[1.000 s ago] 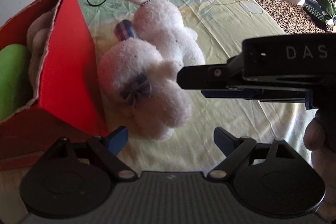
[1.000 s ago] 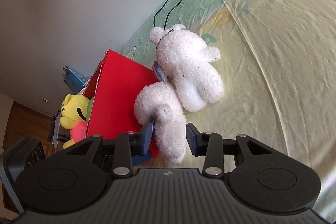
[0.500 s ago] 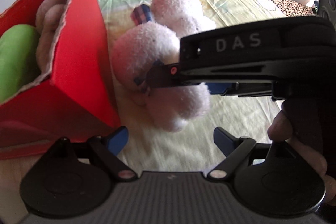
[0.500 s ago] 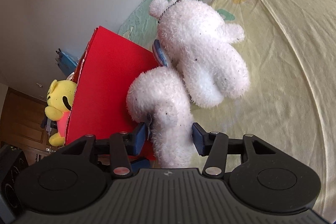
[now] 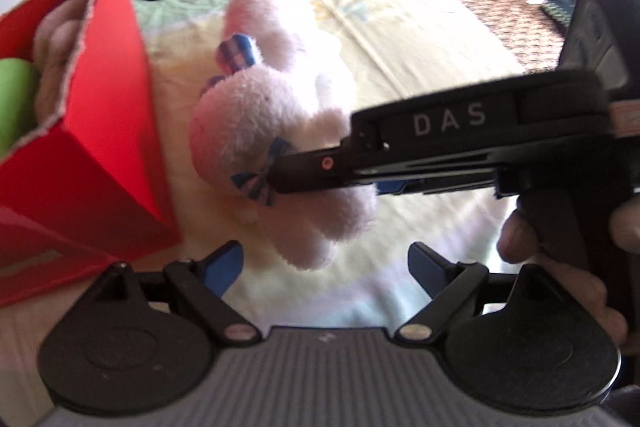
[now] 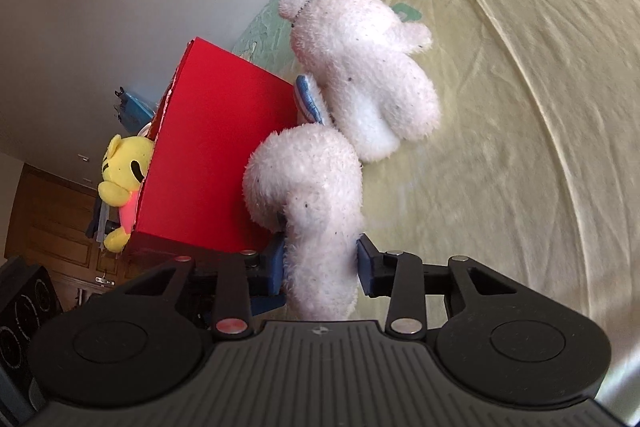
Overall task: Organize objects
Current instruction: 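Close both grippers on the white bunny's body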
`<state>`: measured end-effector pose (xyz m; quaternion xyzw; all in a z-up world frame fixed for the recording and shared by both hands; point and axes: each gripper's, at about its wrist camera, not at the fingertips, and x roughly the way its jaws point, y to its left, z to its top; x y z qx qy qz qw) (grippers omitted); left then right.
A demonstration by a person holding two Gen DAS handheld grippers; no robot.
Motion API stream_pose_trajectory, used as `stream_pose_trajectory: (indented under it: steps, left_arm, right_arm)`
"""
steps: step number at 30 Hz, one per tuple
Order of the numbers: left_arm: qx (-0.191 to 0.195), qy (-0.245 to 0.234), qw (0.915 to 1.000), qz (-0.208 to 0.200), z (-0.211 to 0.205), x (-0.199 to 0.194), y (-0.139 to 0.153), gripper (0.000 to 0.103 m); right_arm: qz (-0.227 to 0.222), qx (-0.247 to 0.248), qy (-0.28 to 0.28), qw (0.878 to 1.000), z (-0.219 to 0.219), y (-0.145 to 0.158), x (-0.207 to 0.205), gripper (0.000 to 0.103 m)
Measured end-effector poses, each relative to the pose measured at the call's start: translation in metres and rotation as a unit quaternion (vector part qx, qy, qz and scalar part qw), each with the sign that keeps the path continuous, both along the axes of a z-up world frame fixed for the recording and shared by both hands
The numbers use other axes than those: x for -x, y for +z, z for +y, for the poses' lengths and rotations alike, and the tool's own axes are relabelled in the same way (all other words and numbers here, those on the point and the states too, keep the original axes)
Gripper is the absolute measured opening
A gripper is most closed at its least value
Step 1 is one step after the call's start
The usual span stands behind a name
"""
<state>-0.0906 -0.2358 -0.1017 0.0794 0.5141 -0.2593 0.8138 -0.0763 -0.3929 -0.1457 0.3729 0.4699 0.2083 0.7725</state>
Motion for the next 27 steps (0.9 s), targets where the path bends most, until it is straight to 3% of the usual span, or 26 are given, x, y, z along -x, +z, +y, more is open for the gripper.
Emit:
stream_pose_trajectory:
  steps: [9,13,20,27]
  left_arm:
    - [0.084,-0.004,0.9959,0.034,0.003,0.017,0.002,0.092]
    - [0.102,0.003,0.9932,0.055,0.002,0.014,-0.003,0.093]
    - [0.096,-0.002,0.9938,0.056,-0.011,0.012,-0.007,0.090]
    - [0.083,0.003,0.9954,0.047,-0.009,0.005,-0.008,0.090]
  right_arm:
    - [0.020,-0.015,-0.004,1.000,-0.019,-0.002,0.037,0.039]
    - [0.024,-0.013,-0.011,1.000,-0.027,-0.001,0.048,0.045]
    - [-0.014,0.013,-0.039,0.999,-0.039,0.012,0.051,0.055]
    - [-0.009,-0.001,-0.046,0.999,-0.036,0.008,0.033,0.055]
